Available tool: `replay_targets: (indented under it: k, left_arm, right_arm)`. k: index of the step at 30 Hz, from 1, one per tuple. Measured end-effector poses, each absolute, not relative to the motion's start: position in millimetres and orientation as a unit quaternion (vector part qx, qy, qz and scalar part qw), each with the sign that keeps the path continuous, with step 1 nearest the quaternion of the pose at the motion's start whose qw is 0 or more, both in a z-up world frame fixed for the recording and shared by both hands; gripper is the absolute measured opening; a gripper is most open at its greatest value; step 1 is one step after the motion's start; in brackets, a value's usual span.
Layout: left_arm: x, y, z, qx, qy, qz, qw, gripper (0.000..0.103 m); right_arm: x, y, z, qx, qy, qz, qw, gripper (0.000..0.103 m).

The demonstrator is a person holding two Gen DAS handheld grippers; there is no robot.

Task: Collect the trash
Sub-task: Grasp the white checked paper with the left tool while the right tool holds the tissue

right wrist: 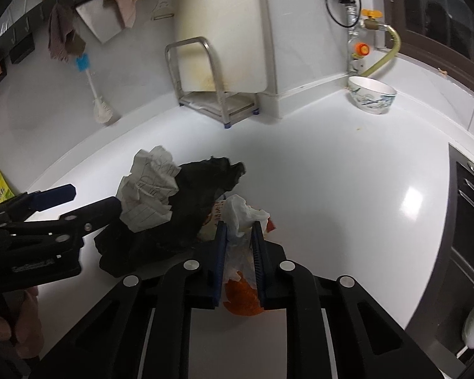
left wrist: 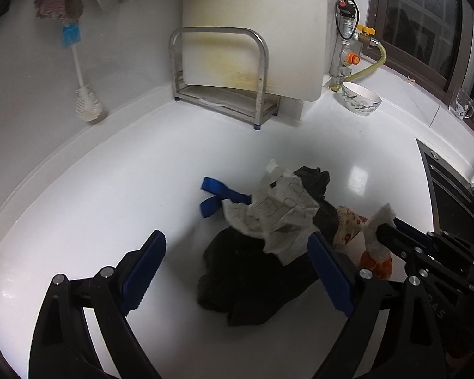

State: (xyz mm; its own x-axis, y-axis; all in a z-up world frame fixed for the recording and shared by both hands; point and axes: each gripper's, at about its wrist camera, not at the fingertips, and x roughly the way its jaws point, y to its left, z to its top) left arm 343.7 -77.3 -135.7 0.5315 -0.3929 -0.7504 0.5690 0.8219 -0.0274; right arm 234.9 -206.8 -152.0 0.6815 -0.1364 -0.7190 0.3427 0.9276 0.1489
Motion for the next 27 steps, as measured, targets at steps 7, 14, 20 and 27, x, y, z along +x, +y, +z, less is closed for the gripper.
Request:
replay_targets:
  k: [7, 14, 20, 27]
  left_arm:
    - [350, -100, -145, 0.116, 0.403, -0.272, 0.866, 0.090]
    - [357, -112, -156, 0.113, 0.414, -0.272, 0.861, 0.090]
    - [360, -114, -154, 0.100, 0.413, -0.278, 0.862, 0.068]
    - [355, -109, -143, 0.097, 0.404, -0.286, 0.863, 0.047]
  right_arm:
    - [220, -213, -148, 0.137, 0.372, -0.147, 0.906, 0.016]
    - [213, -216, -148, 0.139, 0.373, -0.151, 0.905, 0.016]
    - [210, -212, -148, 0.134, 0.376, -0.150, 0.905, 0.016]
    - [208, -210, -146, 0.139, 0.376, -0.146, 0.904, 0.016]
